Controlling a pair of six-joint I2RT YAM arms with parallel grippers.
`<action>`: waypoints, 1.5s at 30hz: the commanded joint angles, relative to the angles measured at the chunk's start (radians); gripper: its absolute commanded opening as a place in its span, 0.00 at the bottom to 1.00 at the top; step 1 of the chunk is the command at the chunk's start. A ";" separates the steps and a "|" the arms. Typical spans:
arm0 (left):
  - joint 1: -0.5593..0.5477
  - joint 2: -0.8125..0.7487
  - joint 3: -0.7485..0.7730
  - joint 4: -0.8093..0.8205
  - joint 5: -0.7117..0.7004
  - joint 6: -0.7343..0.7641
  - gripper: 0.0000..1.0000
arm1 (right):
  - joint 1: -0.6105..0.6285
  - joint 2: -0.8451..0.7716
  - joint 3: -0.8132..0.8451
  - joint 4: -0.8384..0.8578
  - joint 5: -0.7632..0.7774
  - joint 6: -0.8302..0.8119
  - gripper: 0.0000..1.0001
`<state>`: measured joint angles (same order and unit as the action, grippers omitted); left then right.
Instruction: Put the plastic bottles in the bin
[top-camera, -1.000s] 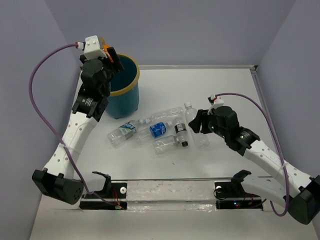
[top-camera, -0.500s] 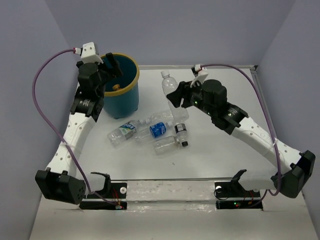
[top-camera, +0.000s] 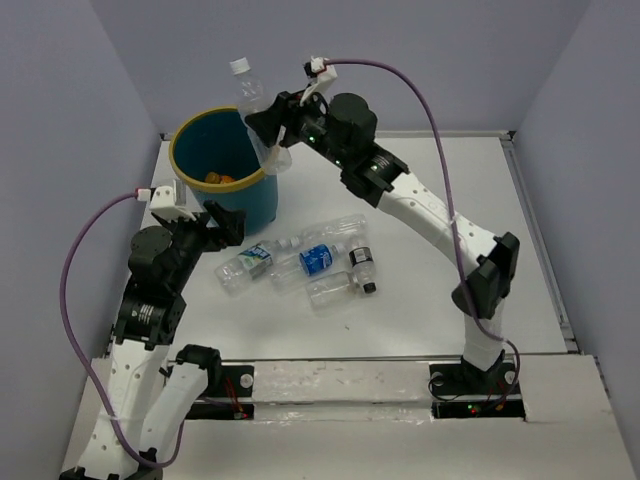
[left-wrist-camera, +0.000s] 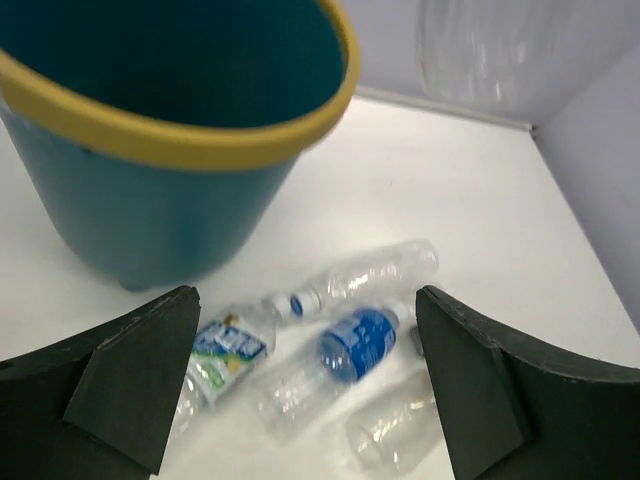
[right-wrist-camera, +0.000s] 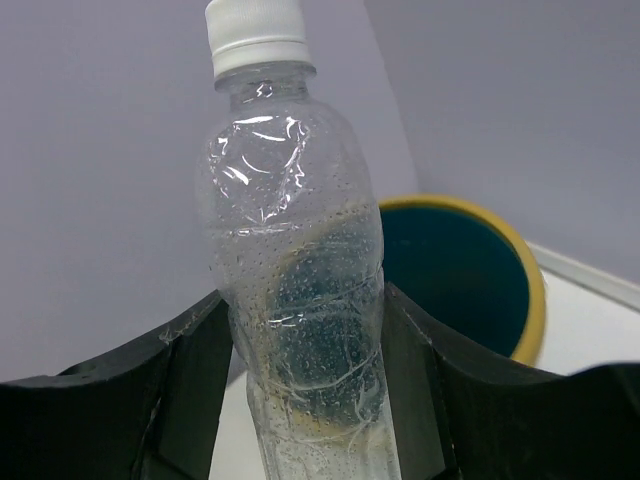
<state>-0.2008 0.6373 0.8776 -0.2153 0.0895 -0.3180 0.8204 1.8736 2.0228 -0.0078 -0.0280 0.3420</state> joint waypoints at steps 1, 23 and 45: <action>0.001 -0.088 -0.075 -0.140 0.125 -0.052 0.99 | 0.011 0.201 0.249 0.172 -0.021 -0.012 0.30; 0.001 -0.122 -0.210 -0.105 0.452 -0.121 0.99 | 0.054 0.020 -0.099 0.359 -0.032 -0.176 0.89; -0.727 0.416 -0.057 0.062 -0.116 0.091 0.99 | -0.197 -0.757 -1.349 -0.043 0.045 0.083 0.83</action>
<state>-0.9001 1.0161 0.7773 -0.2493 0.0444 -0.3523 0.6529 1.1309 0.6506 -0.0360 0.0345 0.4164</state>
